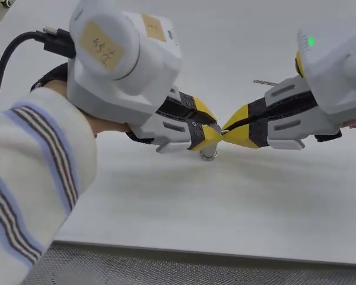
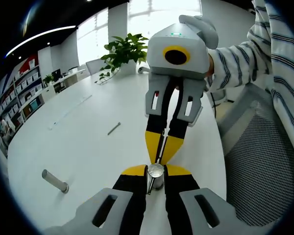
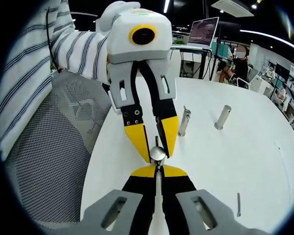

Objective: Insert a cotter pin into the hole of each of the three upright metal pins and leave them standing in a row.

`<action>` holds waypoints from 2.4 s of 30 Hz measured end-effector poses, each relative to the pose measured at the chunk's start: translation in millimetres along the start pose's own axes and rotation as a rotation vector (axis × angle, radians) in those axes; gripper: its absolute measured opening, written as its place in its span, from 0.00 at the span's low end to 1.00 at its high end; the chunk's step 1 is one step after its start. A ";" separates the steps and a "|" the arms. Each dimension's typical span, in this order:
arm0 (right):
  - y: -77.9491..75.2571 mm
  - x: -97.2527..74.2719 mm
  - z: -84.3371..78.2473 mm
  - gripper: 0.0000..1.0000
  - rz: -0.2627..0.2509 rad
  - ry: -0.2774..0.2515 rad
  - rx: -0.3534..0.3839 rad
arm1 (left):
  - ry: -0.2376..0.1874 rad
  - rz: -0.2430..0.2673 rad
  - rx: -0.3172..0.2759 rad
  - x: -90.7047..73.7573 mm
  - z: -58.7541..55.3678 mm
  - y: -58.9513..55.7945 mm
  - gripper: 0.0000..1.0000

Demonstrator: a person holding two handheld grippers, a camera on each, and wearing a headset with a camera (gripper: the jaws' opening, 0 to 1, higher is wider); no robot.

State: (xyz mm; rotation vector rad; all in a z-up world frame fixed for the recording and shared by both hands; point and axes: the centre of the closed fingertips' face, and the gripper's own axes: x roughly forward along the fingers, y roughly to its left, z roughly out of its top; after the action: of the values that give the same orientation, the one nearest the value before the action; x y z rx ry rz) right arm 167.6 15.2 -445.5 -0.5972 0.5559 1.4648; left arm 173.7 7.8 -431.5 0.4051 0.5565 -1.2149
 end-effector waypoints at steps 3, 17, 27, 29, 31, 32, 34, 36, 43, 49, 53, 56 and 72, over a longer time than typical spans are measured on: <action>0.1 0.9 -0.2 0.00 0.005 0.000 -0.004 | 0.002 0.001 -0.008 0.1 -1.0 1.1 0.09; -2.7 2.4 -2.1 0.00 0.000 -0.007 0.003 | 0.032 0.005 0.044 3.3 -3.1 2.7 0.10; -5.9 1.0 -5.6 0.16 -0.066 -0.039 0.070 | 0.061 0.034 0.062 -0.1 -8.1 3.6 0.28; -3.5 2.1 -6.5 0.18 -0.072 -0.062 0.109 | 0.040 0.038 0.061 -3.1 -5.9 1.0 0.30; -2.0 3.6 -8.1 0.19 -0.075 -0.074 0.130 | 0.022 0.043 0.054 -5.9 -3.9 -0.6 0.31; -0.8 4.9 -8.4 0.20 -0.077 -0.085 0.142 | 0.005 0.043 0.035 -8.0 -2.3 -2.7 0.33; 1.7 6.7 -7.2 0.21 -0.080 -0.108 0.171 | -0.017 0.044 0.028 -11.6 -0.6 -5.4 0.41; 3.7 8.7 -5.9 0.22 -0.080 -0.135 0.204 | -0.040 0.044 -0.001 -16.2 1.0 -8.4 0.47; 8.3 16.7 -1.2 0.22 -0.073 -0.193 0.266 | -0.113 0.014 -0.107 -36.0 -0.3 -28.5 0.73; 9.5 21.0 3.5 0.25 -0.070 -0.221 0.282 | -0.107 0.044 -0.162 -46.8 -13.7 -34.7 0.95; 9.6 25.3 5.6 0.26 -0.064 -0.240 0.300 | -0.077 0.034 -0.192 -51.0 -28.5 -42.8 0.99; 10.8 29.2 6.8 0.28 -0.056 -0.250 0.302 | -0.077 0.034 -0.226 -53.7 -36.2 -47.7 0.99; 2.6 36.1 6.7 0.18 -0.066 -0.257 0.231 | -0.097 0.111 -0.283 -64.1 -43.6 -38.8 0.99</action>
State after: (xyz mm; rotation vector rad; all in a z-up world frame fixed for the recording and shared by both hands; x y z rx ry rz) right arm 166.2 46.4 -464.9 -0.2385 0.4890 1.3656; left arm 113.1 69.7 -427.7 0.1344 0.6042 -1.0258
